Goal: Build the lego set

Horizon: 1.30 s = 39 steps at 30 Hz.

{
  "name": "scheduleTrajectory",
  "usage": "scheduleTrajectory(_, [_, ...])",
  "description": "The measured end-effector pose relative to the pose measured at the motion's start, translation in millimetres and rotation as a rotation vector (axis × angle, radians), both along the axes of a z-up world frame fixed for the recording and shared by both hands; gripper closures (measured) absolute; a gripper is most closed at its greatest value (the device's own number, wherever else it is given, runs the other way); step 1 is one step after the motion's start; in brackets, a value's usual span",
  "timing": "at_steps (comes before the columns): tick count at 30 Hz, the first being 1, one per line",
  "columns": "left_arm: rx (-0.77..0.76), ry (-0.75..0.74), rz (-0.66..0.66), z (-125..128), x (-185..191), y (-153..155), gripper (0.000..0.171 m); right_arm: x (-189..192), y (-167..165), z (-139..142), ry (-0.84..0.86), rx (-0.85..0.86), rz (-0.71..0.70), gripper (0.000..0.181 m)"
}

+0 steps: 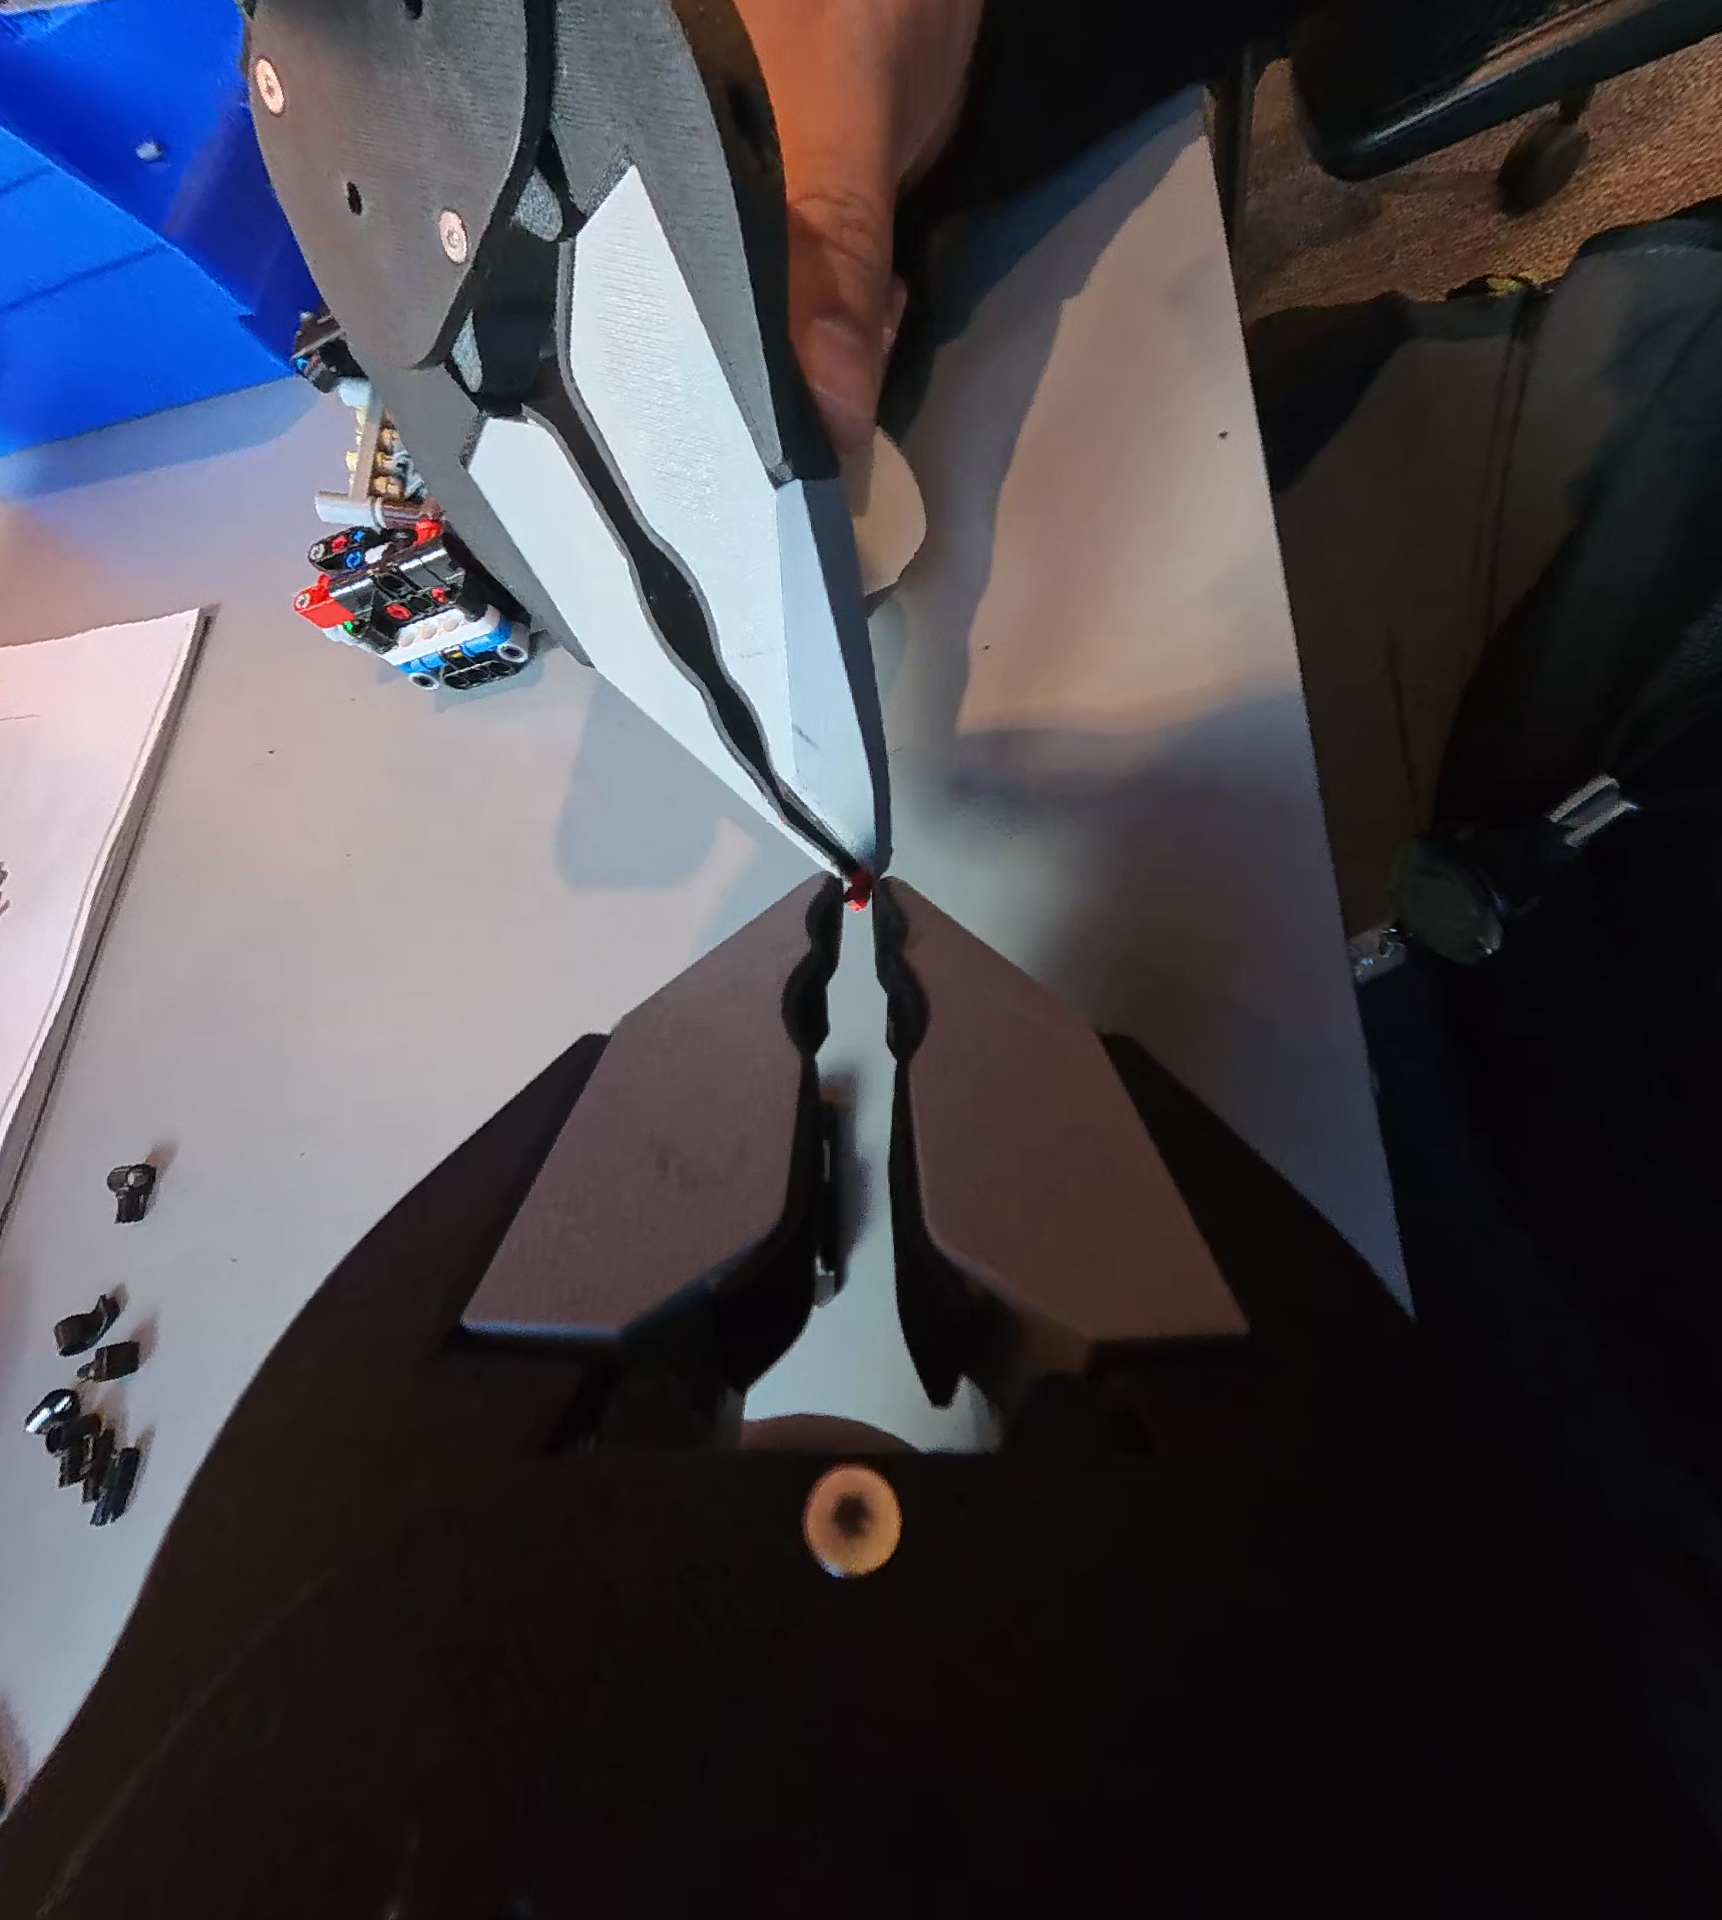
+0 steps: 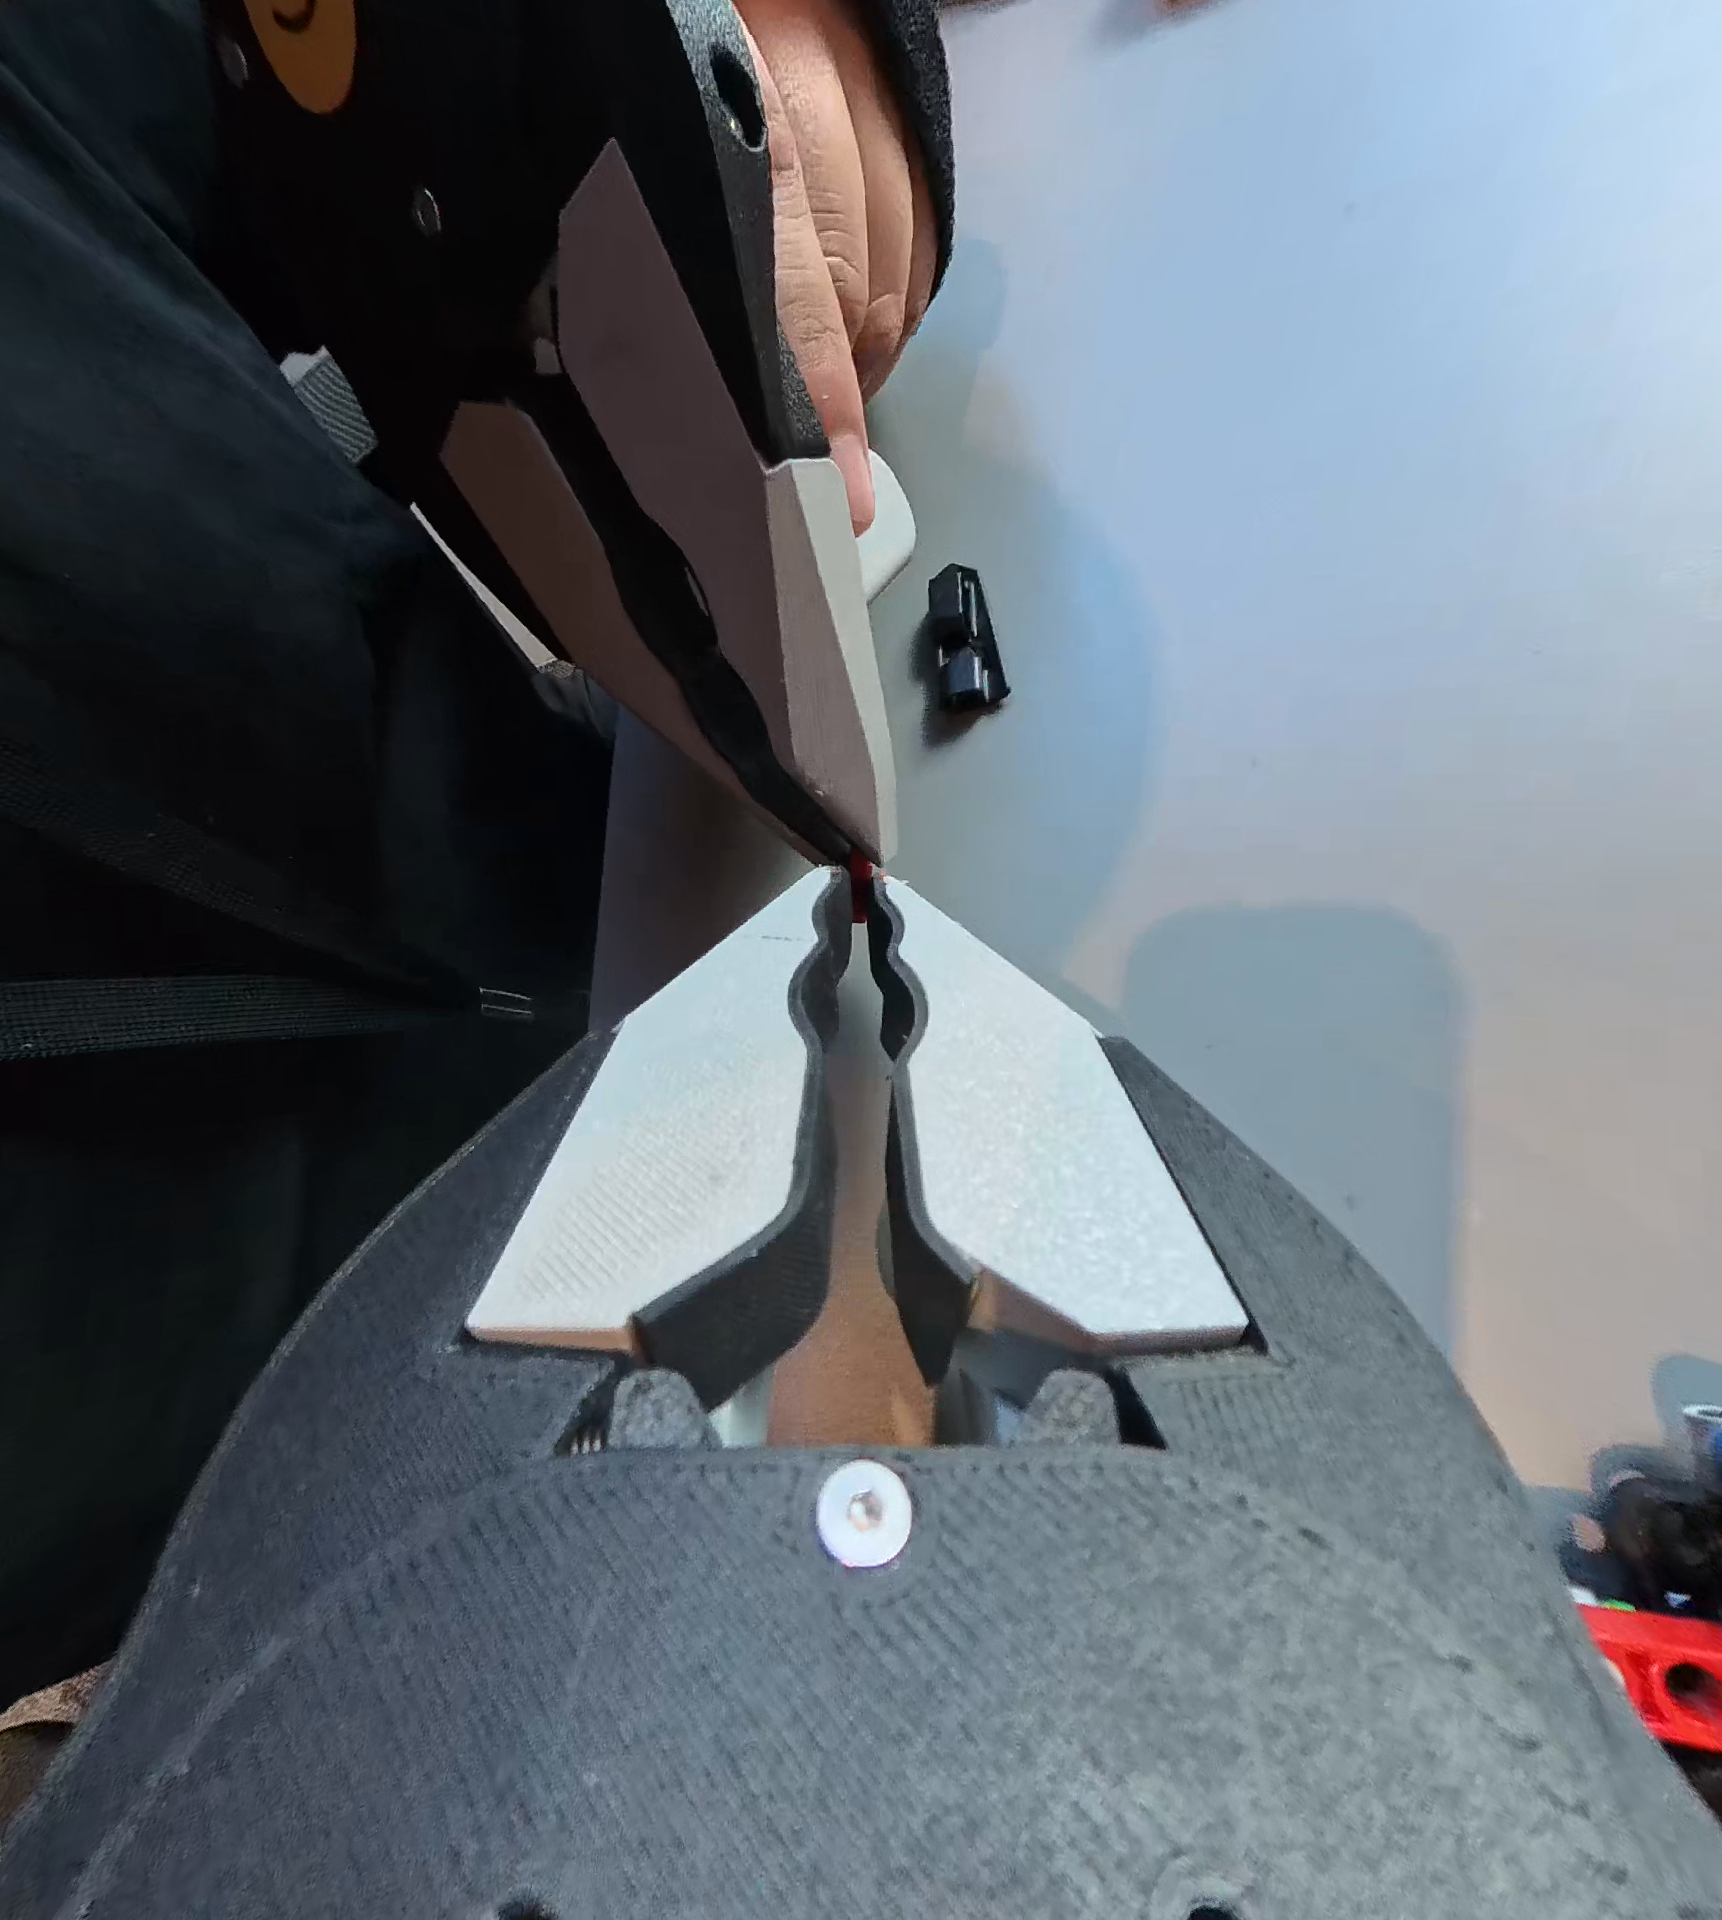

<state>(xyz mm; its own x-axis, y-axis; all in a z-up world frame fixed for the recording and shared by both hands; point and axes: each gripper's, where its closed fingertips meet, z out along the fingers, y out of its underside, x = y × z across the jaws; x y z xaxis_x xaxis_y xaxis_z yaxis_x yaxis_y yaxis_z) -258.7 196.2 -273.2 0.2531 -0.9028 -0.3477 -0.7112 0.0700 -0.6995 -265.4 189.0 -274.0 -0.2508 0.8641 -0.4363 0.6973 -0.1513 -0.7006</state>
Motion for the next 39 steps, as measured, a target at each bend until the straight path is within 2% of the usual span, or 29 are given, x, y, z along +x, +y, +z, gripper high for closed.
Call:
scheduleTrajectory(5, [0.071,-0.093,0.064,13.5,-4.2,8.9,0.170,-3.8,8.7,15.3,0.071,-0.060,-0.059,0.181])
scheduleTrajectory(8, [0.025,-0.194,0.117,23.2,-7.2,12.3,0.170,-3.4,9.2,28.9,0.135,-0.094,-0.067,0.171])
scheduleTrajectory(13, [-0.123,-0.310,0.154,30.4,-10.9,11.3,0.170,-5.6,11.4,38.4,0.221,0.028,-0.084,0.176])
scheduleTrajectory(15, [-0.136,-0.348,0.164,34.8,-12.2,12.0,0.171,-6.4,12.2,38.9,0.230,0.090,-0.093,0.177])
scheduleTrajectory(19, [-0.109,-0.367,0.158,40.1,-11.9,10.1,0.170,-7.5,14.3,39.9,0.244,0.171,-0.111,0.181])
scheduleTrajectory(28, [-0.083,-0.395,0.144,46.2,-11.5,7.3,0.171,-9.2,11.2,42.0,0.279,0.197,-0.099,0.176])
scheduleTrajectory(39, [-0.110,-0.416,0.158,45.2,-11.8,10.0,0.170,-10.6,11.9,43.8,0.306,0.210,-0.102,0.180])
